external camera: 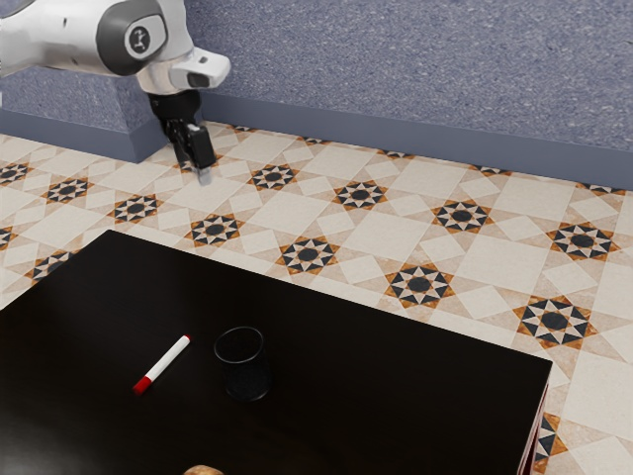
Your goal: Put the marker into the pen holder.
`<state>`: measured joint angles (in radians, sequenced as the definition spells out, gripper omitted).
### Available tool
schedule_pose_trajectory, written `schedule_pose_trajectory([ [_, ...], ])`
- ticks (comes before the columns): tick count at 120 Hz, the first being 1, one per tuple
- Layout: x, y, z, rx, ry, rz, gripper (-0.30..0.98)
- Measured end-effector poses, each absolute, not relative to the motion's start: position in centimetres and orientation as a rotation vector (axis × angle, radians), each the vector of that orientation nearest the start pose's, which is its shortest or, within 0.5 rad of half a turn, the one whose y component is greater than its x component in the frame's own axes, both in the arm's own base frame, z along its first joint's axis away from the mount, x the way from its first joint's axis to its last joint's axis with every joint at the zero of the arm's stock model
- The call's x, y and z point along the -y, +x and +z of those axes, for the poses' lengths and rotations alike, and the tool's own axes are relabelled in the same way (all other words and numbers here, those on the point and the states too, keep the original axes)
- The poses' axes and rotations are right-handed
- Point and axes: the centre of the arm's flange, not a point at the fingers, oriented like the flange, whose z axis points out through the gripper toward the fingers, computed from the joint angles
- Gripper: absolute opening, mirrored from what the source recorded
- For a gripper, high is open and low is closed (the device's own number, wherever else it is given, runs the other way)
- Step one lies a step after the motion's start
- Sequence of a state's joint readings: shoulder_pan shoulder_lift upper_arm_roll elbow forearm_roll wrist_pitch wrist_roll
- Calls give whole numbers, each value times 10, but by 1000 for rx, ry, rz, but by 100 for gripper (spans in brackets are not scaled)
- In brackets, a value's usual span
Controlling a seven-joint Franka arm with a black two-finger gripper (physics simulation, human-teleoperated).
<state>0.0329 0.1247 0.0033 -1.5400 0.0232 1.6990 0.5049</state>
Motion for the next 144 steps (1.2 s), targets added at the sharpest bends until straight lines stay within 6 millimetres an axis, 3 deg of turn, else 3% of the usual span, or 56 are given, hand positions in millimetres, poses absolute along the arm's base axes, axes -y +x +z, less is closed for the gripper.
schedule_pose_trajectory([
  [26, -20, 595, 577, -846, -3000, -18, 69],
  [32, -21, 585, 554, -850, -3028, 36, 69],
  [41, -25, 559, 495, -828, -3070, 130, 69],
  [49, -29, 556, 467, -802, -3082, 138, 69],
  [60, -34, 558, 462, -771, -3086, 80, 69],
  [70, -35, 550, 428, -724, -3094, 89, 69],
  [86, -41, 550, 408, -652, -3068, 46, 69],
  [107, -59, 532, 343, -466, -3051, 136, 69],
  [126, -59, 530, 308, -291, -3058, 154, 68],
  [134, -63, 531, 301, -215, -3061, 151, 64],
  [144, -64, 532, 289, -138, -3064, 154, 49],
])
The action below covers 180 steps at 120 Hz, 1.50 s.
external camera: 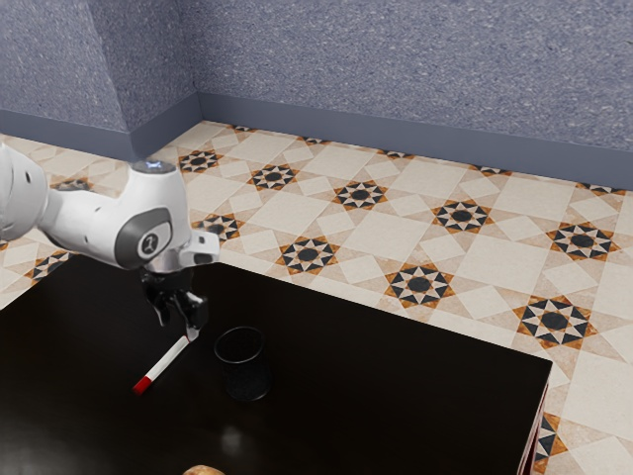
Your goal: Put the marker into the pen holder.
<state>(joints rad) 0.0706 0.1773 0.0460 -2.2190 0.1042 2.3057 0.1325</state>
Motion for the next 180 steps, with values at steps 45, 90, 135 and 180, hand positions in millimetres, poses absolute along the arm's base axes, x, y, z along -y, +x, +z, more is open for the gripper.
schedule_pose_trajectory([
  [45, -71, 537, 255, 66, -3062, 152, 21],
  [90, -77, 536, 245, 147, -3058, 157, 12],
  [135, -73, 537, 299, 159, -3040, 24, -8],
  [180, 15, 492, 479, -17, -3030, -276, -10],
])
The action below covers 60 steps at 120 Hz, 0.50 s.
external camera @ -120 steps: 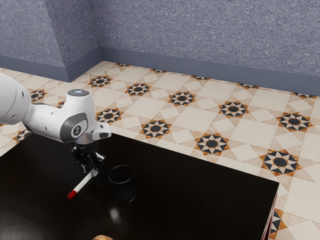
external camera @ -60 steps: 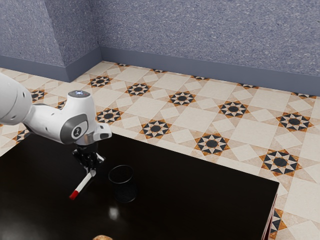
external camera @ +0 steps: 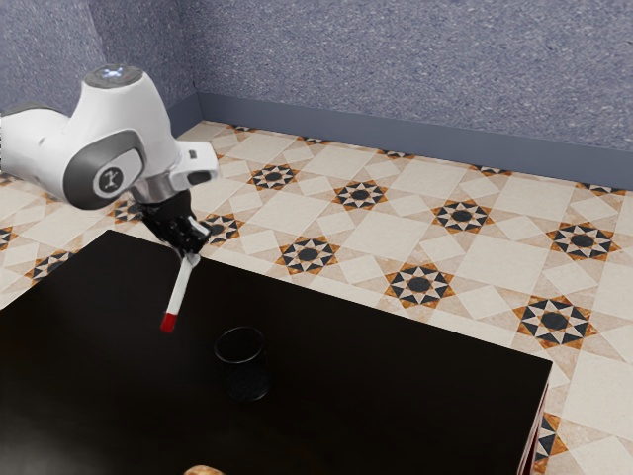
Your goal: Put the marker into the pen holder.
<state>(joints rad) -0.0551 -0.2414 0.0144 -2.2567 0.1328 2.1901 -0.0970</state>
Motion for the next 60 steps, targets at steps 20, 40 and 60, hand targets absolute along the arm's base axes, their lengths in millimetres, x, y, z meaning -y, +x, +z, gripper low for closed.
schedule_pose_trajectory([
  [20, 61, 498, 489, -116, -3058, -269, -10],
  [40, 74, 518, 464, -131, -3069, -268, -10],
  [60, 84, 537, 443, -135, -3073, -341, -9],
])
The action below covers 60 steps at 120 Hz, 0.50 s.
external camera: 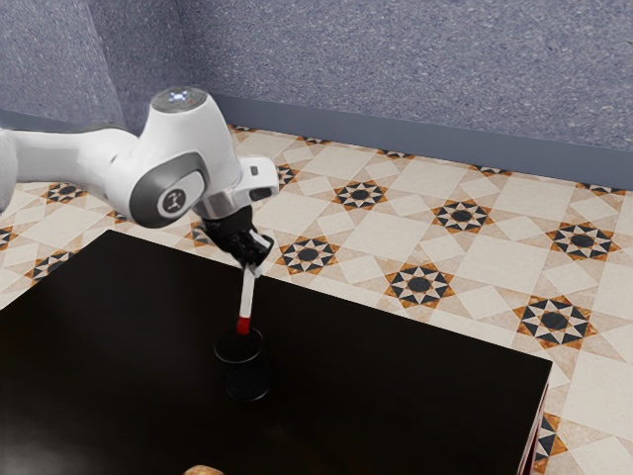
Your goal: Put the marker into the pen holder.
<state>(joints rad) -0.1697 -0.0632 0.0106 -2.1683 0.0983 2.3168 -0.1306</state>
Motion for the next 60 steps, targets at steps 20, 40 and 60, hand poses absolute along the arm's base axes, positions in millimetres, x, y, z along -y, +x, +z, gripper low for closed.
schedule_pose_trajectory([
  [20, 90, 539, 431, -127, -3080, -381, -8],
  [40, 92, 537, 435, -114, -3084, -426, -8],
  [60, 90, 523, 441, -102, -3084, -449, -7],
])
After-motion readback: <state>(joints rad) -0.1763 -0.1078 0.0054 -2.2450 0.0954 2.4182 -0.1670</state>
